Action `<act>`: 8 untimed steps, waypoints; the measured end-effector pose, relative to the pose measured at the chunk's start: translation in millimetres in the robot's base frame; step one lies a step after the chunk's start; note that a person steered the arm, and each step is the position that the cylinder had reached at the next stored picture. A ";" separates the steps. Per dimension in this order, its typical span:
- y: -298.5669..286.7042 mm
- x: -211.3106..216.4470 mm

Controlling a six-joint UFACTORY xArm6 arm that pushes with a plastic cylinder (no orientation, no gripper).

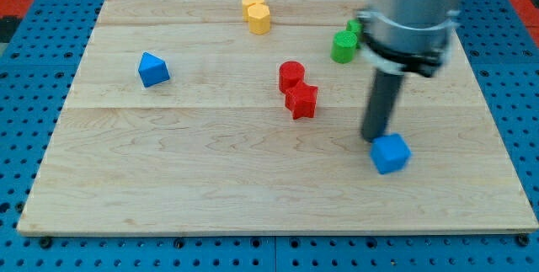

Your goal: Keep green circle above blue cube

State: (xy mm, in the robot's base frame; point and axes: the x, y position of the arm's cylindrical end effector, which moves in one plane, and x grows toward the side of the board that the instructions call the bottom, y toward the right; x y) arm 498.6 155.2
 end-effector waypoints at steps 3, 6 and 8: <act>64.1 -114.5; 73.7 -240.1; 10.8 -306.3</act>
State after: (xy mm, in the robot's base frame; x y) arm 192.3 166.0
